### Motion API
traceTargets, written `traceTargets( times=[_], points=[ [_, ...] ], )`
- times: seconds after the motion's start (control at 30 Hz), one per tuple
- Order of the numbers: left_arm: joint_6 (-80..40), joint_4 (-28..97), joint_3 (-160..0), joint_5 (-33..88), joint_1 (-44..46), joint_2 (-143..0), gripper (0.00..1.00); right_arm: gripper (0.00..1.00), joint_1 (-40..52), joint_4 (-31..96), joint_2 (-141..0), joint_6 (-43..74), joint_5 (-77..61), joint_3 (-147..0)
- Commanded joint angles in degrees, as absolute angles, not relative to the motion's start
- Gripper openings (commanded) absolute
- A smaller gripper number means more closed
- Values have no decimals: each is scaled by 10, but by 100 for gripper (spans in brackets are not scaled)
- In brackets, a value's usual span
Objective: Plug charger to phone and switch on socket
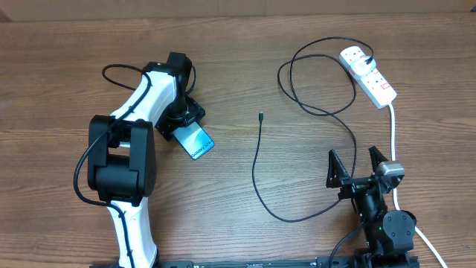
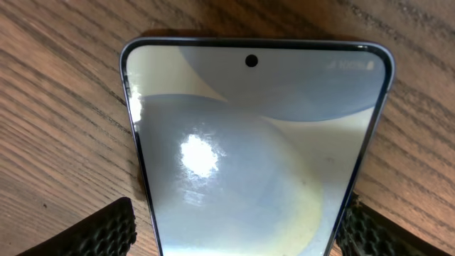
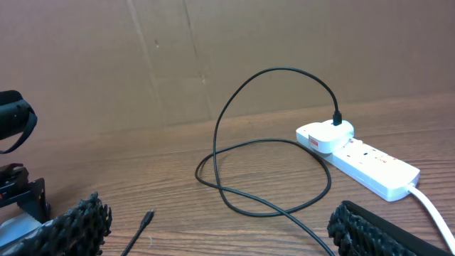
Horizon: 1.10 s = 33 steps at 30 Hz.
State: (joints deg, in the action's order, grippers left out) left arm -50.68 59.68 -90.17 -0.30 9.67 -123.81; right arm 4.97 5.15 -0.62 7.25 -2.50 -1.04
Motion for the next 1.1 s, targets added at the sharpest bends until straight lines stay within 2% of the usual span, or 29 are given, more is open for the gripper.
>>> traceTargets(
  times=[0.0,0.9,1.07],
  points=[
    [-515,595,-864,-31,98,-1263,84,100,52,48,-2,70,-17,-5],
    [-509,581,-830,-15,98,-1263,80,100,52,48,-2,70,-17,-5],
    [-489,567,-817,-15,98,-1263,76,100,52,48,-2,70,-18,-5]
  ],
)
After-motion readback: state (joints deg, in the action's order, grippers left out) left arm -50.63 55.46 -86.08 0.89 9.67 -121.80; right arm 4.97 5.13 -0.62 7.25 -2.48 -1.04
